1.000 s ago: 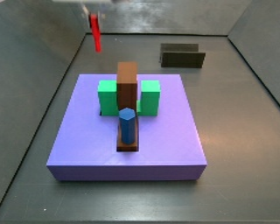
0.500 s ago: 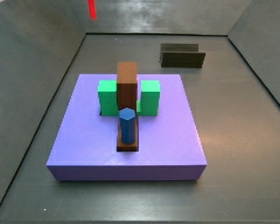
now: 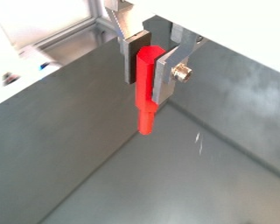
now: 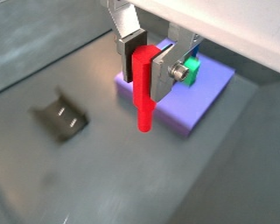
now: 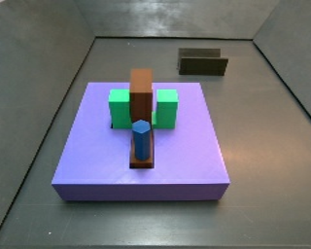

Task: Pick up the red object. Move up. Move to above the board. Insert the red object.
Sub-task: Move to above the board, then insert the red object.

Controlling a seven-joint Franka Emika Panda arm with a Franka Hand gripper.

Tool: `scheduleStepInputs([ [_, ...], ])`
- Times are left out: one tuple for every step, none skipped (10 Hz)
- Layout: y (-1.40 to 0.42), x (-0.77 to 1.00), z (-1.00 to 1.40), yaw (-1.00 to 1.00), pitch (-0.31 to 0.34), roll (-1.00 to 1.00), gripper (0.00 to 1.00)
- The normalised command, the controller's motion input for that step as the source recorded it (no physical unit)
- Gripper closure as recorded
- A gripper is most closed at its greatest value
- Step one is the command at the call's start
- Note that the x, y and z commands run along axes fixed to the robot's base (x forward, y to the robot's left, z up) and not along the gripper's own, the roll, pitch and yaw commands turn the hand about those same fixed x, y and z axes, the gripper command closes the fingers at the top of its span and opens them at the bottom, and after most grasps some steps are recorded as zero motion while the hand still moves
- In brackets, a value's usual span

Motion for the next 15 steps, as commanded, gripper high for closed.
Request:
scheduleStepInputs([
  [-1.40,0.68,0.15,0.05,0.229,0.11,1.00],
  [-1.40,0.72,0.16,0.01,0.217,-0.03,1.00],
  [-1.40,0.70,0.17,0.02,0.180,0.02,1.00],
  [-1.40,0.71,0.17,0.02,0.156,0.05,1.00],
  [-1.40,0.76,0.18,0.01,0.145,-0.01,1.00],
  [-1.40,0.76,0.18,0.01,0.146,0.01,1.00],
  [-0.75,0.44,0.11,0.01,0.162,0.03,1.00],
  [-0.39,0.28,0.07,0.01,0.146,0.03,1.00],
  [-0.19,0.12,0.05,0.01,0.070,0.02,1.00],
  [0.00,0.00,0.00,0.00,0.000,0.00,1.00],
  [0.25,0.00,-0.13,-0.02,-0.014,-0.12,1.00],
  [0.75,0.00,-0.15,-0.12,0.000,-0.19,1.00],
  [0.78,0.00,-0.17,-0.10,0.000,-0.19,1.00],
  [0.77,0.00,-0.28,-0.10,0.000,-0.19,1.00],
  [0.41,0.00,-0.52,-0.08,-0.014,-0.06,1.00],
])
